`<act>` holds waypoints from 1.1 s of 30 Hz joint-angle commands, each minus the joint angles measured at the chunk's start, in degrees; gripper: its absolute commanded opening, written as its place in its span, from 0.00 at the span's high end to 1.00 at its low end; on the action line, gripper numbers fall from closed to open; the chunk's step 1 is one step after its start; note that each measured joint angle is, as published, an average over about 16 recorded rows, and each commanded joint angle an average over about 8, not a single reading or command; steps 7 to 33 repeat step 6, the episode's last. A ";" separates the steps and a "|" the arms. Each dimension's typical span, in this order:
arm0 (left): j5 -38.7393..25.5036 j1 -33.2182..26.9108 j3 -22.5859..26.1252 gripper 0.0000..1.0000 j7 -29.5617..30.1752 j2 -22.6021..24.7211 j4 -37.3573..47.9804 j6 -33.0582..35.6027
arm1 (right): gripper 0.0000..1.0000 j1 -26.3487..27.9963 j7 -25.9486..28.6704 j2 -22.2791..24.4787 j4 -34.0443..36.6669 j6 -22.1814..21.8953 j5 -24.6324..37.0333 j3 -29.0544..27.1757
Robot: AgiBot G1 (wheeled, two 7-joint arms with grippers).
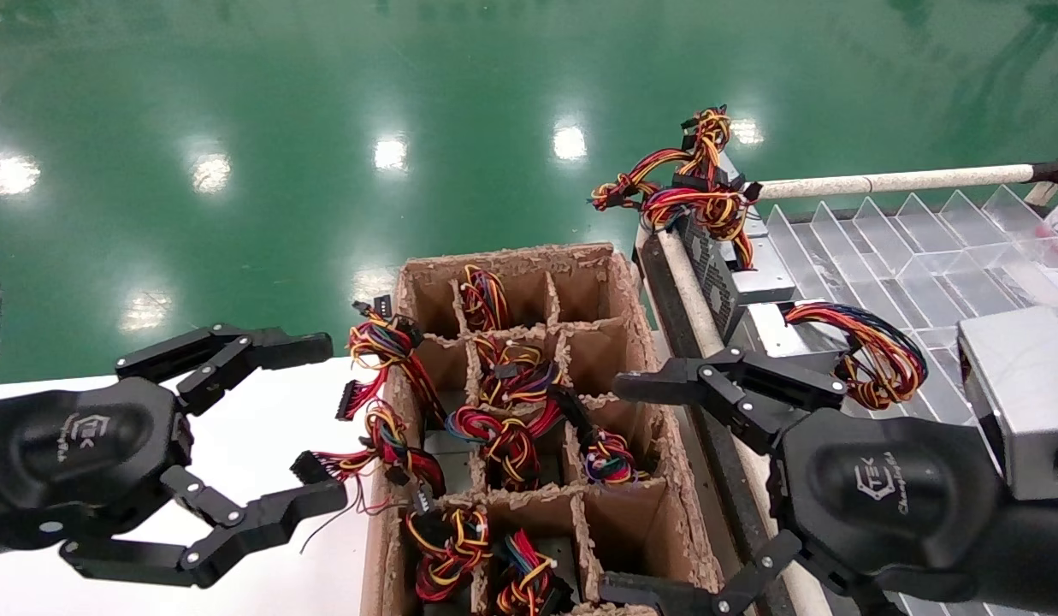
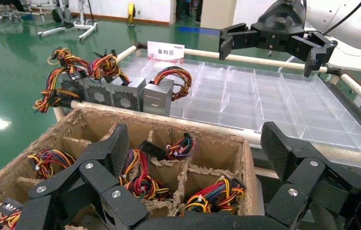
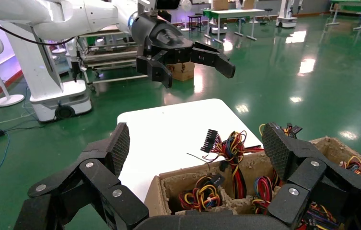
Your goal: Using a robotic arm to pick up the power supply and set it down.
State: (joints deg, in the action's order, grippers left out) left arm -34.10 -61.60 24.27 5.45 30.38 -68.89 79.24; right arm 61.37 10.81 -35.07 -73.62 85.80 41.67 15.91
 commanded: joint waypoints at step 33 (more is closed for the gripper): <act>0.00 0.00 0.00 0.00 0.00 0.00 0.00 0.00 | 0.00 0.10 -0.02 0.02 0.02 -0.06 0.10 0.05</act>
